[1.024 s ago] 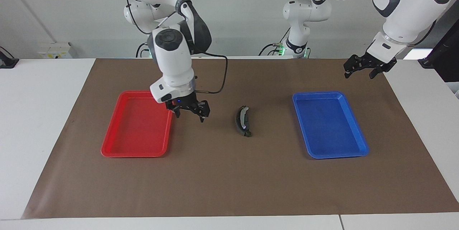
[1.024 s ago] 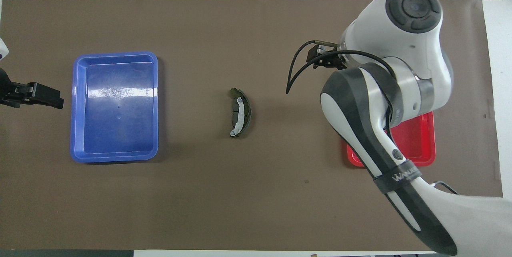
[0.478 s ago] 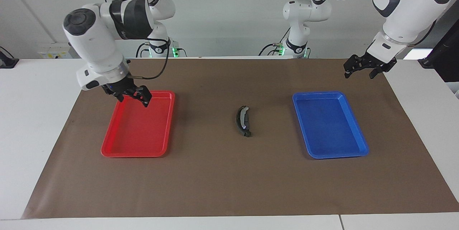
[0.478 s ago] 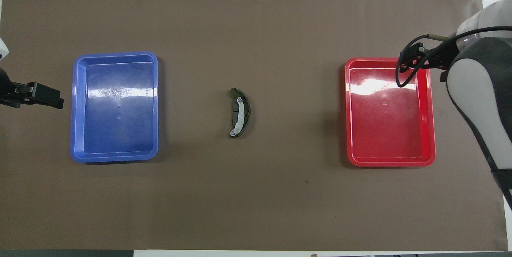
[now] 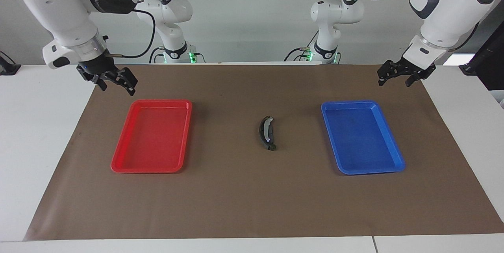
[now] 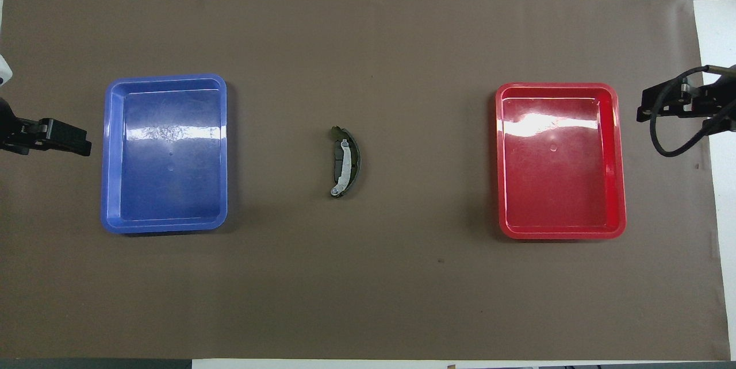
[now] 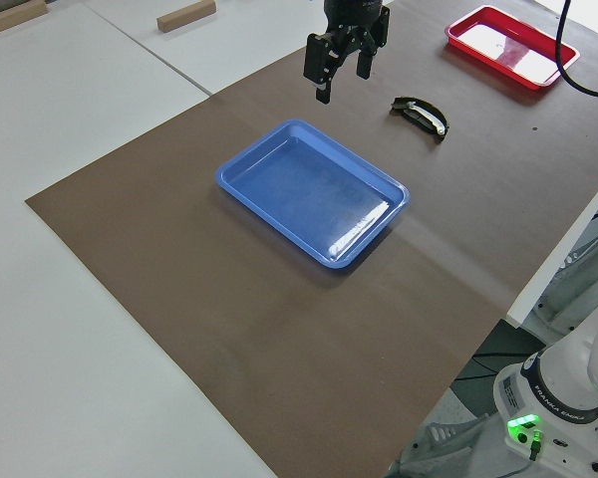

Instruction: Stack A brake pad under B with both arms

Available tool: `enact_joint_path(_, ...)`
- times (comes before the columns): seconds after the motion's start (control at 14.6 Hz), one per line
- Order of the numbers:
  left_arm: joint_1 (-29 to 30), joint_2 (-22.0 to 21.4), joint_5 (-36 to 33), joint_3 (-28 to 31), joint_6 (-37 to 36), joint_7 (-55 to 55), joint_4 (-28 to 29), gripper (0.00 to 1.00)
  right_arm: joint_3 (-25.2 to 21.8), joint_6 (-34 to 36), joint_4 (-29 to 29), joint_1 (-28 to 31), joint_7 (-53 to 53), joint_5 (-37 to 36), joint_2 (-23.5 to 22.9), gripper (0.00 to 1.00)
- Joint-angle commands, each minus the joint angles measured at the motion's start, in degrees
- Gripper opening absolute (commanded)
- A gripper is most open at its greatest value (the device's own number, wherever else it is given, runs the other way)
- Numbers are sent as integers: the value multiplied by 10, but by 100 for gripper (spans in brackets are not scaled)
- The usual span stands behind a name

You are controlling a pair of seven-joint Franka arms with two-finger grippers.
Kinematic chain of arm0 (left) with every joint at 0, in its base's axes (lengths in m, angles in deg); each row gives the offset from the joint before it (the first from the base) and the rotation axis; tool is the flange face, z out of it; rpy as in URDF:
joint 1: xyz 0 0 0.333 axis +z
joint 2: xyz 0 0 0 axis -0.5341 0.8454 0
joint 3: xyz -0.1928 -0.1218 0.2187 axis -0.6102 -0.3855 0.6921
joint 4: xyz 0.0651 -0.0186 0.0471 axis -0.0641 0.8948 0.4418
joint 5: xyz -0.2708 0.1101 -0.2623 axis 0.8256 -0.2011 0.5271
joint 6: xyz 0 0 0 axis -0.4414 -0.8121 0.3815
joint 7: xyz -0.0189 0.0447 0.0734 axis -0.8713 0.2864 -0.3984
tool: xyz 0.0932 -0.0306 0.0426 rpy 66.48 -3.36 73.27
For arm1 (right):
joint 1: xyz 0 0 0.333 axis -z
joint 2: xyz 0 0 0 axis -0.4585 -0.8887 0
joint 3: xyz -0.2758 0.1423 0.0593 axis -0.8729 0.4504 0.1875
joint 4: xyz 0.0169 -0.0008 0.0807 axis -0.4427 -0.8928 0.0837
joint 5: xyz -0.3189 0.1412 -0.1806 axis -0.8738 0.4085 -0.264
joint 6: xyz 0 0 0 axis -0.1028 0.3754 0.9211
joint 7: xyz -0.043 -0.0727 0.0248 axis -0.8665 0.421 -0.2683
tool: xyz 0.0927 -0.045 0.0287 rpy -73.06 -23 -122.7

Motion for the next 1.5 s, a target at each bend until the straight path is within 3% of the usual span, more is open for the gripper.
enact_joint_path(0.0, 7, -3, -1, -5, -6, -4, -4, 99, 30, 38, -24, 28, 11, -7, 37, 100)
enact_joint_path(1.43, 7, -3, -1, -5, -6, -4, -4, 99, 10, 41, 4, -17, 31, -27, 20, 100)
